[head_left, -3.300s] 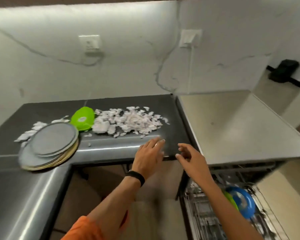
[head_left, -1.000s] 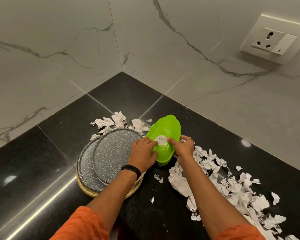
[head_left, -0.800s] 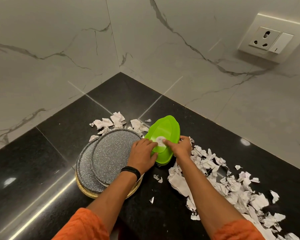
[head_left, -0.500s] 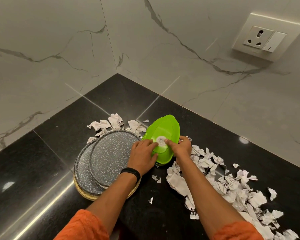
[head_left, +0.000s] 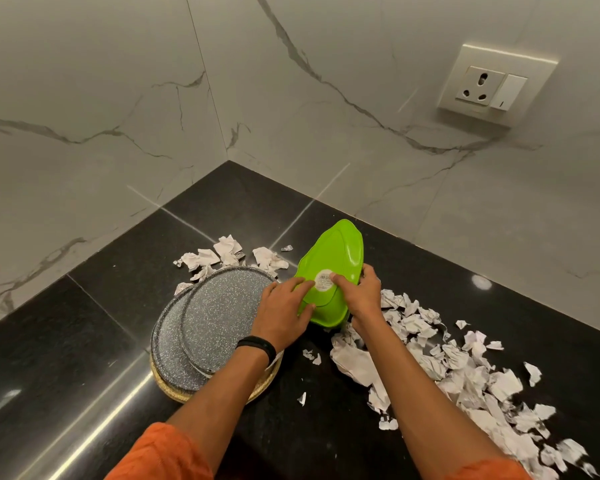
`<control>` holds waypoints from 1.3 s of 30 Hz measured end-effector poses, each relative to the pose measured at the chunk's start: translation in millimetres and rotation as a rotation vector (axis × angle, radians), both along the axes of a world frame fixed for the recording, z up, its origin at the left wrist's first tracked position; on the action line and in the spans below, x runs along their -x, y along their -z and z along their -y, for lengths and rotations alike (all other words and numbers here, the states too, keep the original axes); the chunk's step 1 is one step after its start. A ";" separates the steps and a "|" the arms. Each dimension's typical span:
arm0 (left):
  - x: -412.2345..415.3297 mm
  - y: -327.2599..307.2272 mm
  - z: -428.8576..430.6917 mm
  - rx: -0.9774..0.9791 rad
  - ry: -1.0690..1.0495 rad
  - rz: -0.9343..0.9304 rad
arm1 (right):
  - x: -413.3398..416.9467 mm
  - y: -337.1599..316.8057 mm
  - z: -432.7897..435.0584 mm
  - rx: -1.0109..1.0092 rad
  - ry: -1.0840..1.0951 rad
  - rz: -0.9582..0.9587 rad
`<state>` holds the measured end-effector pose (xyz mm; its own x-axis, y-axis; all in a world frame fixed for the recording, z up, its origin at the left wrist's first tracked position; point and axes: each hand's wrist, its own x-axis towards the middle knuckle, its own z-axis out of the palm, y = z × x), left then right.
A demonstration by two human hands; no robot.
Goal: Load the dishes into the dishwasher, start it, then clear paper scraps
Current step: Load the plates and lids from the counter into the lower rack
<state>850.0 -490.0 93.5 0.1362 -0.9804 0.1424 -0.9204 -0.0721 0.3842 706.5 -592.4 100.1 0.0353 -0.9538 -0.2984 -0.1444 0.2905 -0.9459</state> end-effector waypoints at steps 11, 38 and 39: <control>11.7 -73.9 -10.8 0.321 0.245 0.037 | 52.5 -72.2 -77.9 0.424 0.025 -0.177; 295.3 -92.2 -219.7 0.416 1.260 0.111 | 290.0 -70.6 -467.3 0.647 0.377 -1.402; 311.0 -89.5 -229.8 0.398 1.303 0.100 | 305.3 -66.5 -482.4 0.614 0.389 -1.398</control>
